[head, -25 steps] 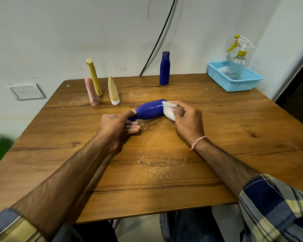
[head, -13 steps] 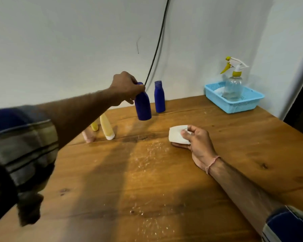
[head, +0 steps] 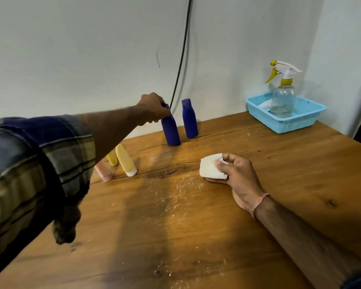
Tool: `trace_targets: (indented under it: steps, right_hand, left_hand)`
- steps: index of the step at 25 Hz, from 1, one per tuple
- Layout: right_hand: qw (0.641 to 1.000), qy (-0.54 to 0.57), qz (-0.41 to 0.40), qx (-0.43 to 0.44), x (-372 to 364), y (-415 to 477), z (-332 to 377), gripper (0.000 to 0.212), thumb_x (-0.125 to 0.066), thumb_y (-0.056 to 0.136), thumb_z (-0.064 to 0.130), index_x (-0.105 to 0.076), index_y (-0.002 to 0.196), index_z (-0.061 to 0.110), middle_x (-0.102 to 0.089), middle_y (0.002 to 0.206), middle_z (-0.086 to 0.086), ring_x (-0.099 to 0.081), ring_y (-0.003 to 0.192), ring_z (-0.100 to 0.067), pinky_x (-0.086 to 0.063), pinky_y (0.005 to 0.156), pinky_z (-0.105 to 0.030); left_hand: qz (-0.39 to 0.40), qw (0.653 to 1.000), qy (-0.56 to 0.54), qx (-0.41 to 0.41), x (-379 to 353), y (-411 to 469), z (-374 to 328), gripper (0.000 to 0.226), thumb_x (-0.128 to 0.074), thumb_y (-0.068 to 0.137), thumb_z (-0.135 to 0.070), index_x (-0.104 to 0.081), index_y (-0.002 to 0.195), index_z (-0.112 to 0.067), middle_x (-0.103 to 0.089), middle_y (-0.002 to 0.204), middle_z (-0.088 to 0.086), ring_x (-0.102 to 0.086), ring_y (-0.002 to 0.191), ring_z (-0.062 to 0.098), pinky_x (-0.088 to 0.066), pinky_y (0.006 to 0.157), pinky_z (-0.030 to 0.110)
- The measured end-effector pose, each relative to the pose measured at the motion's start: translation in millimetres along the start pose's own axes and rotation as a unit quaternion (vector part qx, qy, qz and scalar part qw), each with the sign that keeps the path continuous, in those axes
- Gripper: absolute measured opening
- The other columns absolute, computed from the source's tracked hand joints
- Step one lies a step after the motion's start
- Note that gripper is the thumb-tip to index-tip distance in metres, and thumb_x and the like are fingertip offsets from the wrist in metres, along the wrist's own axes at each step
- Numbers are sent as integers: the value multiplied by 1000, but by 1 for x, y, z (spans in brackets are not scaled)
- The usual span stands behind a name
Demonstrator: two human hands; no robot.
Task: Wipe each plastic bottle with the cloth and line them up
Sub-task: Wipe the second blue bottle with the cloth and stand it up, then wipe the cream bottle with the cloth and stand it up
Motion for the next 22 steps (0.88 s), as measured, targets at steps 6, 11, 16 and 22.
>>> trace_targets:
  steps: [6, 11, 16, 22]
  right_hand:
    - [1000, -2, 10, 6, -2, -4, 4, 37, -62, 93, 5, -57, 130, 8, -61, 126, -7, -66, 106, -27, -60, 81, -49]
    - [1000, 13, 17, 5, -5, -11, 9, 39, -61, 94, 3, -54, 133, 4, -59, 121, -3, -64, 109, -28, -58, 84, -49]
    - [1000, 6, 7, 21, -5, -19, 13, 37, -61, 93, 2, -56, 130, 3, -60, 110, 4, -62, 110, -26, -56, 88, -51]
    - [999, -31, -6, 36, 2, -23, 10, 39, -67, 90, 9, -58, 128, 7, -60, 126, -6, -62, 114, -28, -56, 90, -52]
  left_hand:
    - [23, 999, -27, -3, 7, -11, 7, 78, -77, 89, -24, -37, 155, -14, -57, 136, 13, -61, 114, 25, -55, 83, 33]
    - [157, 966, 205, -12, 16, -52, 50, 73, -84, 79, -42, -55, 142, -20, -56, 142, 5, -55, 124, 24, -49, 97, 35]
    - [192, 918, 346, -29, 8, -87, 101, 86, -88, 70, -47, -48, 145, -29, -58, 140, -4, -53, 127, 22, -43, 104, 39]
    - [133, 923, 354, -75, 7, -90, 112, 63, -85, 76, -45, -60, 131, -29, -63, 127, -3, -50, 120, 19, -38, 99, 40]
Point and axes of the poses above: each hand's wrist, its own y-axis towards the middle knuckle, its own x-axis out of the back of the hand, z = x × y, the point moved 10 cm from there along y, towards the middle knuckle
